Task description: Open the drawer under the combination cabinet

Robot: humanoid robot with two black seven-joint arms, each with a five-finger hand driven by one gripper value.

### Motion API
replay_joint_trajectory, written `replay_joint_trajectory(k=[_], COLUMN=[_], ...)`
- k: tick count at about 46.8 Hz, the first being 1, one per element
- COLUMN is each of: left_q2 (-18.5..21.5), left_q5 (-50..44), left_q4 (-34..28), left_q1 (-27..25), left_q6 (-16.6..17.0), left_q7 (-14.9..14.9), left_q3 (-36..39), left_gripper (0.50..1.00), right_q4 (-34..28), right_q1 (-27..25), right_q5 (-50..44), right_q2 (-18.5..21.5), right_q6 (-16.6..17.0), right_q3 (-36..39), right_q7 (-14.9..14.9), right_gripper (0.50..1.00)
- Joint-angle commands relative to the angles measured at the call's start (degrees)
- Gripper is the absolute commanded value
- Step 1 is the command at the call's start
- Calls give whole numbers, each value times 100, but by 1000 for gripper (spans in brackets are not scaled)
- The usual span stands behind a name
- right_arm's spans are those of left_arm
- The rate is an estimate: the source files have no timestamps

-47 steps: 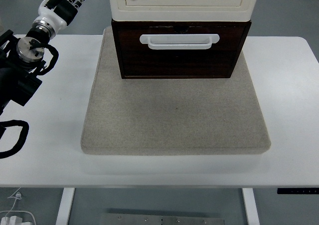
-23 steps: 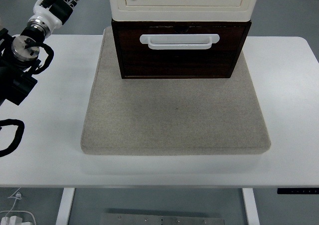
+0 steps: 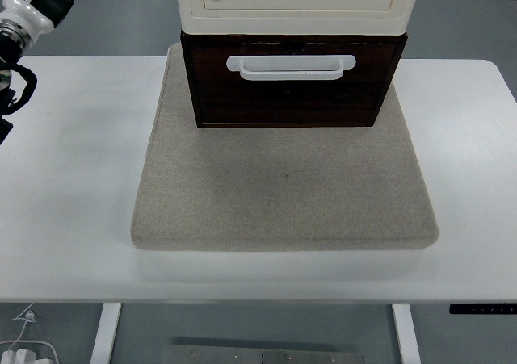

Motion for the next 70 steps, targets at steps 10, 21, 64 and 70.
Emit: replay_joint_trajectory(k=[10, 21, 64, 70], left_q2=[749, 1646, 3044, 3158], left_q5=[-17, 0, 3085, 3471], left_q4=[-282, -1029, -2892, -3621], left_q1=[121, 315, 1475, 1730], left_q6=[-565, -934, -946, -946], left_q7=[-5, -5, -110, -110], left_q3=[261, 287, 577, 577], left_gripper=[1000, 1000, 1000, 1000], right_q4=[0, 0, 0, 0], right_q1=[0, 0, 0, 0], right_q5=[0, 0, 0, 0], right_q2=[0, 0, 0, 0], right_q6=[0, 0, 0, 0], right_q3=[0, 0, 0, 0], right_q7=[-3, -3, -3, -3], right_gripper=[928, 928, 928, 928])
